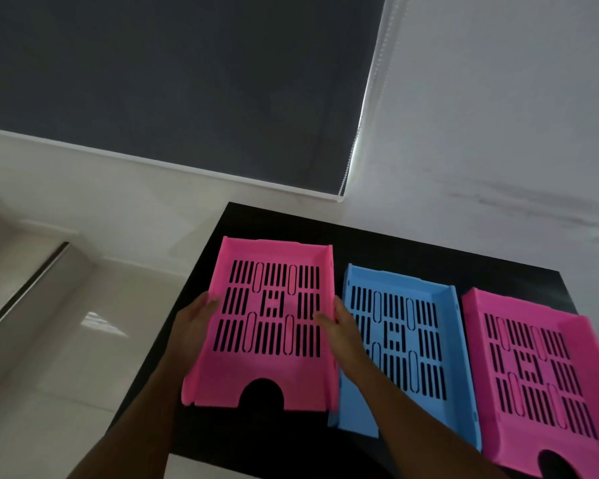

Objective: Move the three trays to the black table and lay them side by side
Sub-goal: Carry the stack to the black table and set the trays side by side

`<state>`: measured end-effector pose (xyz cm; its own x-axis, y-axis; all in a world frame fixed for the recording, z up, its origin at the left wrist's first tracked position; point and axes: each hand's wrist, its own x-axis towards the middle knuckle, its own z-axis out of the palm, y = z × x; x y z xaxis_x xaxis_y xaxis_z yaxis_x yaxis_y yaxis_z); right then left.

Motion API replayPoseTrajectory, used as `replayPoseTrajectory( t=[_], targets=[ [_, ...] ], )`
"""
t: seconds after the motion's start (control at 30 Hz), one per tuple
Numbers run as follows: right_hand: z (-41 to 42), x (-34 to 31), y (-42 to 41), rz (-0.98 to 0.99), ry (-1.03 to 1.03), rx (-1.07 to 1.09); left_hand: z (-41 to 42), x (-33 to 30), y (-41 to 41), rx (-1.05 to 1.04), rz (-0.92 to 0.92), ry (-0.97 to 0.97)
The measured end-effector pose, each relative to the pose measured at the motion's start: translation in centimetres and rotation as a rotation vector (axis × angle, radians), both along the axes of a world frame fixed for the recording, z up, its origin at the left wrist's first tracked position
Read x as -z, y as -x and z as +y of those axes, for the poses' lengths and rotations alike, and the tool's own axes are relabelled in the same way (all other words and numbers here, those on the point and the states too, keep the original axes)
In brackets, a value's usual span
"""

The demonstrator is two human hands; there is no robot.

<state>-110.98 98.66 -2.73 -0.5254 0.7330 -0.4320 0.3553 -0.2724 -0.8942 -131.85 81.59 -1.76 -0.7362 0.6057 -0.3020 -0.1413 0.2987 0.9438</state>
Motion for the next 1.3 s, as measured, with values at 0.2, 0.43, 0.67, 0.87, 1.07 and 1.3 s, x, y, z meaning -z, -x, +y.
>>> replayPoseTrajectory(
  t=[0.2,0.43,0.67,0.87,1.07,1.3],
  targets=[
    [-0.5,1.3,1.3,-0.129,0.054,-0.065,-0.2,2.3,1.4,0.033,-0.008,0.069],
    [-0.6,2.3,2.2,-0.238,-0.047,0.027,-0.1,3.5,1.8,0.162,0.111,0.126],
    [0.4,1.6,0.8,-0.153,-0.190,0.055,2.0,3.3,0.8,0.104,0.274,0.268],
    [3.3,0.9,-5.2,-0.207,-0.335,0.218,5.5,2.8,-4.2,0.160,0.291,0.304],
    [6.2,0.8,-13.9,-0.338,-0.403,0.489,9.7,3.2,-12.0,0.435,0.224,0.324],
    [8.0,1.6,-22.4,-0.560,-0.364,0.605,12.7,4.2,-17.5,0.489,0.077,0.230]
  ],
)
